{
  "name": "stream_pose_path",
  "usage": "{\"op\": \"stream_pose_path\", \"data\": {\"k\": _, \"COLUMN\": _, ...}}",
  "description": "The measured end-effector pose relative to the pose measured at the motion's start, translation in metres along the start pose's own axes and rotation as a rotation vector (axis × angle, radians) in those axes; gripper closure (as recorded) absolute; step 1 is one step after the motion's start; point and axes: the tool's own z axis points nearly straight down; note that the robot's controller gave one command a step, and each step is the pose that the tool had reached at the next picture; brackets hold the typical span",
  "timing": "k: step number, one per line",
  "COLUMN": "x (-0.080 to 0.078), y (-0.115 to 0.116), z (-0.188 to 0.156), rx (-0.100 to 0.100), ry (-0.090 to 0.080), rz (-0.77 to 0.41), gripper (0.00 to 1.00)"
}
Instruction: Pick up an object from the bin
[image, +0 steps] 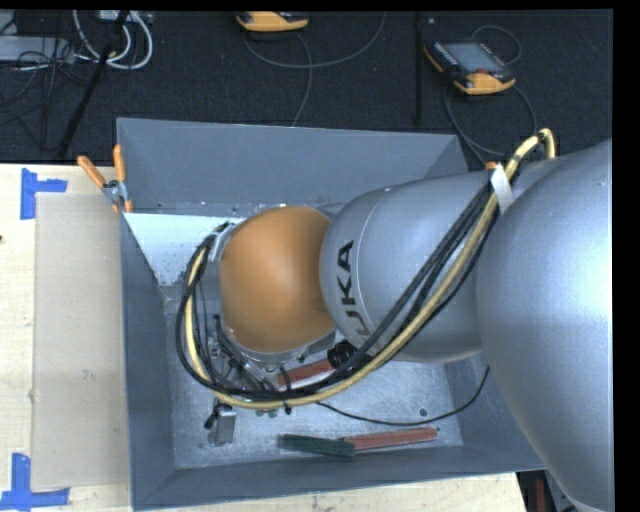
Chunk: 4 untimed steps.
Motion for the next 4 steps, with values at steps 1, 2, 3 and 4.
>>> {"op": "stream_pose_path", "data": {"k": 1, "x": -0.076, "y": -0.057, "z": 0.013, "rx": -0.001, "ry": -0.015, "rz": -0.057, "gripper": 0.0}}
{"op": "stream_pose_path", "data": {"k": 2, "x": -0.128, "y": -0.105, "z": 0.061, "rx": -0.002, "ry": -0.011, "rz": -0.155, "gripper": 0.0}}
{"op": "stream_pose_path", "data": {"k": 3, "x": -0.082, "y": -0.115, "z": 0.09, "rx": -0.002, "ry": -0.006, "rz": -0.171, "gripper": 0.0}}
{"op": "stream_pose_path", "data": {"k": 4, "x": -0.085, "y": -0.115, "z": 0.087, "rx": -0.005, "ry": -0.013, "rz": -0.167, "gripper": 1.0}}
